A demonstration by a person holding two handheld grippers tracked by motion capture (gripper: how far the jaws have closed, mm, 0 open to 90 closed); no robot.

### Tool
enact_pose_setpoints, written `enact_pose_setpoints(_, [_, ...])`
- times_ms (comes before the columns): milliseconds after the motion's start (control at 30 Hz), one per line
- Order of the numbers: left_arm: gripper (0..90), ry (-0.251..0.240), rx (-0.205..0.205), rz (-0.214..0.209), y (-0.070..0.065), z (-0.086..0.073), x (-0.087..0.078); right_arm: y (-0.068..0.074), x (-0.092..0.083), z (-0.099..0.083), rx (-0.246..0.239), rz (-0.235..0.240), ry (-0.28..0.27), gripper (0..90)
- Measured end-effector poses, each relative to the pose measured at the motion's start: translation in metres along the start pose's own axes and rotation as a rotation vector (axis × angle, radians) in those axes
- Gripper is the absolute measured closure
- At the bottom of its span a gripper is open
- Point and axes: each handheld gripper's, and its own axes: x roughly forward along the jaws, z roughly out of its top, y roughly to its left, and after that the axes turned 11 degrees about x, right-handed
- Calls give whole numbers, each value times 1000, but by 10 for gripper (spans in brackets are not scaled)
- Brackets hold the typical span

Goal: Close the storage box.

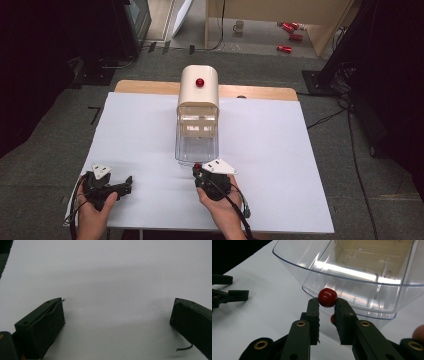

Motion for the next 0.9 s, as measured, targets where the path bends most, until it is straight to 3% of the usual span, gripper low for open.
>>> enact_pose_setpoints(467, [0,1,0,0,0,0,0,0,-3,24,-8,-1,-32,759])
enact_pose_setpoints(900, [0,2,1,-1,0,0,0,-3,8,44,2,6,-24,760])
